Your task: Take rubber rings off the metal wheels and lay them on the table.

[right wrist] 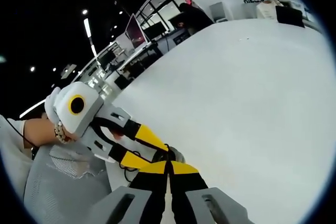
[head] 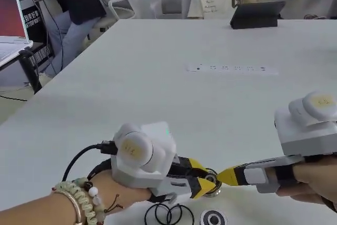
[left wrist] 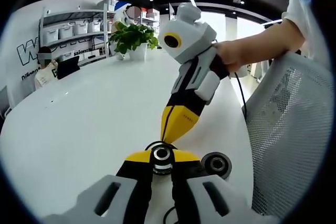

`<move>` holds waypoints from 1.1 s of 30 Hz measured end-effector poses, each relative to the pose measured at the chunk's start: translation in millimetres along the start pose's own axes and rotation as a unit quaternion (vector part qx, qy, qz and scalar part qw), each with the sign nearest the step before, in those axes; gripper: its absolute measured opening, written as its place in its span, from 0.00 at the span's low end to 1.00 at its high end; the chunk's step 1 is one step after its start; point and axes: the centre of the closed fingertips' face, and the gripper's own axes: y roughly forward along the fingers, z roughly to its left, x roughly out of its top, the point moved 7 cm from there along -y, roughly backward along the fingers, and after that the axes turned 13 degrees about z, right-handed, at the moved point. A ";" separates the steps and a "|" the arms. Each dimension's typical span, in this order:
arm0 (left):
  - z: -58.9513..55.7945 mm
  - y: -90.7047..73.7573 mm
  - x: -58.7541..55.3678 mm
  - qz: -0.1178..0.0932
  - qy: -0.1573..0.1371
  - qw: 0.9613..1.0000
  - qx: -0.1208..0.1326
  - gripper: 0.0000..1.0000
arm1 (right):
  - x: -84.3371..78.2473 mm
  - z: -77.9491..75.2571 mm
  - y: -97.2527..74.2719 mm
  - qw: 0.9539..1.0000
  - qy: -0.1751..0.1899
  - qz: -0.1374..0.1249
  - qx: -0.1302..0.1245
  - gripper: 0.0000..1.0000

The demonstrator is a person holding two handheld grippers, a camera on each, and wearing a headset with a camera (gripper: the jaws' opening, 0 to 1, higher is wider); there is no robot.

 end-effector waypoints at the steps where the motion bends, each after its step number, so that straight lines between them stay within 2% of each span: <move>1: -0.4 -0.1 0.2 0.001 -0.006 1.000 -0.003 0.10 | 0.2 -0.7 -0.1 1.000 -0.004 0.000 -0.003 0.00; 2: -1.9 -0.6 0.7 0.003 -0.008 1.000 -0.011 0.12 | 0.6 -0.6 -0.3 1.000 -0.008 0.000 -0.004 0.00; 6: -2.9 -0.3 2.3 0.013 0.002 1.000 -0.010 0.14 | 1.8 2.1 -0.2 1.000 -0.011 -0.001 -0.003 0.00; 10: -3.9 -1.1 3.6 0.023 0.000 1.000 -0.022 0.17 | 1.8 2.6 -0.7 1.000 -0.012 -0.001 -0.005 0.00; 13: -4.1 -3.1 3.1 0.034 0.023 0.999 -0.019 0.18 | 1.7 3.0 -0.9 1.000 -0.011 -0.002 -0.005 0.00; 19: -5.5 -11.7 10.4 0.026 0.017 0.999 -0.037 0.19 | 0.8 3.5 -0.5 1.000 -0.008 0.000 -0.007 0.00; 22: -9.4 -16.6 14.0 0.022 0.031 0.998 -0.047 0.21 | 0.7 3.5 -0.8 1.000 -0.007 0.000 -0.008 0.00; 29: -14.0 -25.6 25.0 0.009 0.041 0.998 -0.053 0.29 | 1.5 4.4 -2.5 1.000 -0.006 -0.005 -0.006 0.00; 33: -15.0 -32.6 31.3 0.009 0.056 0.997 -0.056 0.34 | 2.1 3.2 -3.3 1.000 -0.006 -0.007 -0.005 0.00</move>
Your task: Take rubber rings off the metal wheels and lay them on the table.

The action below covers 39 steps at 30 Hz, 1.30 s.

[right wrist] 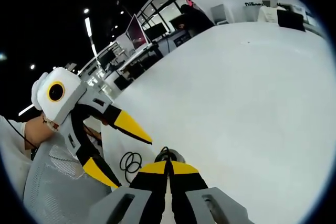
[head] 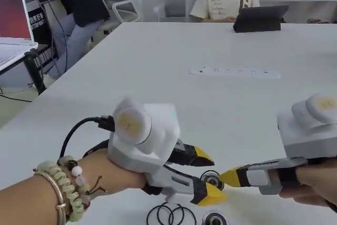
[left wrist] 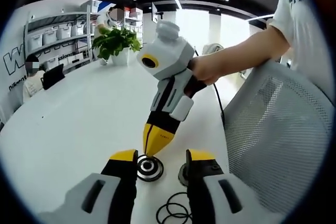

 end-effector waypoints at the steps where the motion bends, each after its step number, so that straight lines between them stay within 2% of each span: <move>1: 0.0 -3.1 2.7 -0.001 0.006 1.000 0.001 0.35 | 0.4 -0.1 -0.2 1.000 0.000 0.000 0.000 0.00; 5: 0.4 -14.5 10.3 -0.008 0.010 1.000 -0.001 0.40 | 2.5 1.0 -1.3 1.000 -0.001 -0.003 0.002 0.00; 7: 0.4 -18.8 12.0 -0.009 0.009 1.000 0.000 0.46 | 3.3 2.4 -2.2 1.000 -0.002 -0.004 0.002 0.00; 9: -0.3 -24.4 12.5 -0.006 0.010 1.000 0.000 0.50 | 3.8 3.5 -2.7 1.000 -0.003 -0.005 0.003 0.00; 13: -1.2 -37.7 10.8 -0.002 0.018 1.000 0.006 0.52 | 5.0 6.0 -3.5 1.000 -0.005 -0.006 0.005 0.00; 19: -2.2 -61.2 -1.3 0.002 0.010 1.000 0.019 0.60 | 7.7 9.3 -5.5 1.000 -0.011 -0.010 0.008 0.00; 25: -9.2 -84.9 -17.2 0.009 -0.005 0.999 0.032 0.66 | 10.0 12.8 -6.7 1.000 -0.021 -0.008 0.008 0.00; 32: -18.8 -106.6 -33.9 0.003 -0.025 0.998 0.058 0.69 | 15.1 18.5 -10.8 0.999 -0.027 -0.019 0.015 0.00; 39: -25.8 -124.1 -47.8 -0.006 -0.045 0.996 0.081 0.70 | 16.7 25.1 -10.1 0.999 -0.034 -0.017 0.023 0.00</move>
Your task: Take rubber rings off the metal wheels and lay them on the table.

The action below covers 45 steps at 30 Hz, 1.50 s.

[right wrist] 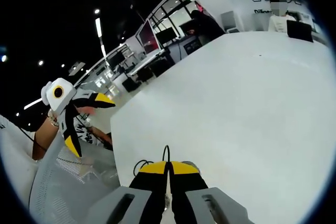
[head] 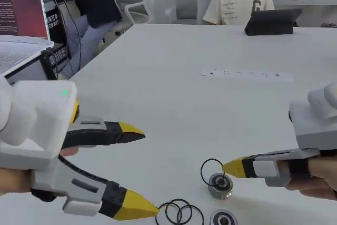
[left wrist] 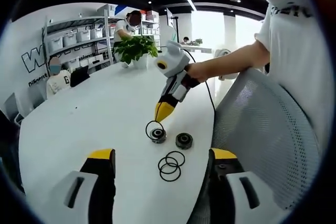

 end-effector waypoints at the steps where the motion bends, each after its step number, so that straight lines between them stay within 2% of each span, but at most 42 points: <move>1: -0.9 -3.4 -2.9 -0.001 -0.004 1.000 0.004 0.70 | 0.5 1.8 0.5 1.000 -0.001 0.000 0.003 0.00; 8: -6.8 -17.9 -20.1 -0.019 -0.037 0.999 0.029 0.71 | 2.9 13.1 5.5 1.000 -0.014 0.007 0.018 0.00; 12: -10.6 -23.1 -31.2 -0.022 -0.055 0.997 0.041 0.71 | 3.7 18.8 8.2 0.999 -0.022 0.011 0.027 0.00; 20: -15.7 -31.3 -44.6 -0.028 -0.086 0.994 0.061 0.71 | 2.7 28.7 16.0 0.998 -0.035 0.026 0.042 0.00; 28: -17.2 -31.2 -45.3 -0.040 -0.108 0.991 0.067 0.70 | 0.0 35.4 22.5 0.997 -0.043 0.040 0.054 0.00; 31: -18.7 -28.9 -46.0 -0.031 -0.109 0.992 0.062 0.70 | -1.5 39.8 26.9 0.996 -0.048 0.047 0.059 0.00; 34: -19.4 -28.5 -45.5 -0.031 -0.106 0.992 0.059 0.70 | -4.4 44.1 31.6 0.995 -0.056 0.059 0.062 0.00; 38: -19.7 -25.0 -47.6 -0.025 -0.121 0.991 0.050 0.71 | -6.2 45.1 36.7 0.993 -0.064 0.070 0.065 0.00; 45: -19.2 -24.7 -48.5 -0.030 -0.131 0.990 0.049 0.71 | -11.1 47.9 46.4 0.991 -0.069 0.086 0.070 0.00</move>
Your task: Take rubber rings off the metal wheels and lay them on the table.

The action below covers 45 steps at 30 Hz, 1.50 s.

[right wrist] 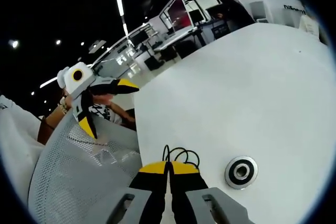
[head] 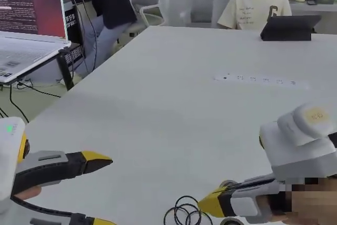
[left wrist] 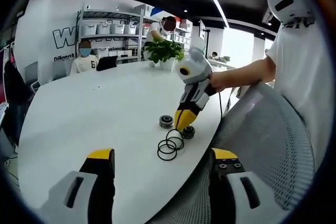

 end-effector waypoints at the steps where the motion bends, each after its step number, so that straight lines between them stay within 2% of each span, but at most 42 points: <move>1: 0.4 0.2 -0.4 0.001 -0.001 1.000 0.001 0.71 | -0.5 0.4 1.5 1.000 -0.001 0.002 0.000 0.00; 5: 0.0 0.3 0.3 0.000 0.001 1.000 0.002 0.70 | -4.1 -2.2 7.3 1.000 -0.003 0.015 -0.002 0.00; 14: 2.4 1.2 -1.3 -0.005 -0.009 1.000 0.000 0.69 | -9.4 -7.6 14.1 1.000 0.010 0.023 -0.005 0.00; 19: 2.5 2.0 -2.0 -0.001 -0.005 1.000 -0.001 0.69 | -9.5 -8.9 17.3 1.000 0.013 0.023 -0.011 0.00; 22: 2.8 2.5 -2.3 0.000 -0.007 1.000 -0.001 0.69 | -9.7 -9.1 19.2 0.999 0.008 0.025 -0.019 0.00; 27: 4.1 1.1 -1.0 -0.014 -0.014 1.000 0.003 0.69 | -10.1 -9.0 20.8 0.999 -0.012 0.031 -0.032 0.00; 28: 7.3 -0.3 -3.2 -0.015 -0.017 1.000 0.003 0.69 | -10.0 -9.3 20.8 0.999 -0.015 0.033 -0.035 0.00; 45: 4.8 1.1 -1.0 -0.016 -0.017 1.000 0.006 0.68 | -7.7 -12.2 18.1 0.998 -0.020 0.030 -0.052 0.00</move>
